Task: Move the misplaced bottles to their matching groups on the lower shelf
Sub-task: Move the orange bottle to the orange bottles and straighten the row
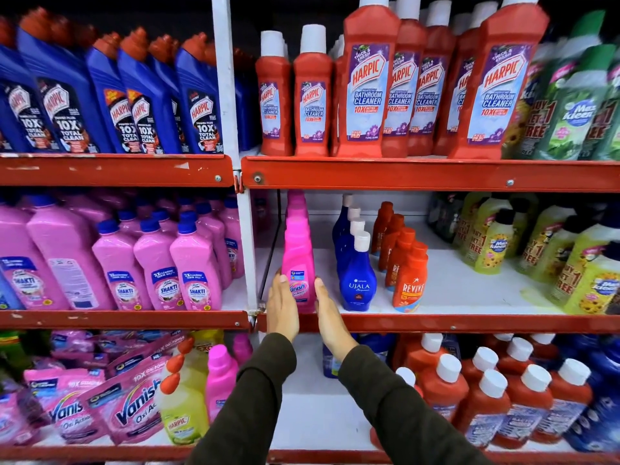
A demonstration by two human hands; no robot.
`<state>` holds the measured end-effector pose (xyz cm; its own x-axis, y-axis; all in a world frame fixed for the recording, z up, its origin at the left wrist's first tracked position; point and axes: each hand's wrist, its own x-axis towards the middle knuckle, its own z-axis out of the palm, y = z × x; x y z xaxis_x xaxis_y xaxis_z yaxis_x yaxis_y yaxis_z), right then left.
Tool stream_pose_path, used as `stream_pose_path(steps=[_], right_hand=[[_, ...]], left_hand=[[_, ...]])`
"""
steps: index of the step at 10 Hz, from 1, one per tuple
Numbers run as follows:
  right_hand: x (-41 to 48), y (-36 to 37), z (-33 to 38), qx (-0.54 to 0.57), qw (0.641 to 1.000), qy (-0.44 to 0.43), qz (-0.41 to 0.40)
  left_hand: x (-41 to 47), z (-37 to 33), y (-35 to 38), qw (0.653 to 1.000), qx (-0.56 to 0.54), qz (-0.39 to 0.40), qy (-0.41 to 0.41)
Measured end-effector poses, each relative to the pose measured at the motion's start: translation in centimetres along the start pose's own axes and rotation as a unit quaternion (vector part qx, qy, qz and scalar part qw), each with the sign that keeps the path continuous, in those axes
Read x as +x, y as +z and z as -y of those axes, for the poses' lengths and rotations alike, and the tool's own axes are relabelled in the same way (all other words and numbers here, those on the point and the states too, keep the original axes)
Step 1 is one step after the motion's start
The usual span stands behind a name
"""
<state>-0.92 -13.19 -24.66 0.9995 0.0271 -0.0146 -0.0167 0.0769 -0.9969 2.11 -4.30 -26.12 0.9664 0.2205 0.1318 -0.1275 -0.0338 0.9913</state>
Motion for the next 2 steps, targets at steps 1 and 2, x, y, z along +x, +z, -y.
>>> stream_pose_path(steps=[1,2], right_hand=[[0.01,-0.22,-0.15,-0.009,1.000,-0.001,0.004],[-0.45,-0.32,-0.05,-0.054,0.998,-0.042,-0.009]], left_hand=[[-0.04,-0.15,-0.19,1.000,0.000,0.005,-0.009],[-0.52,-0.55,-0.15,1.000,-0.003,-0.010,-0.004]])
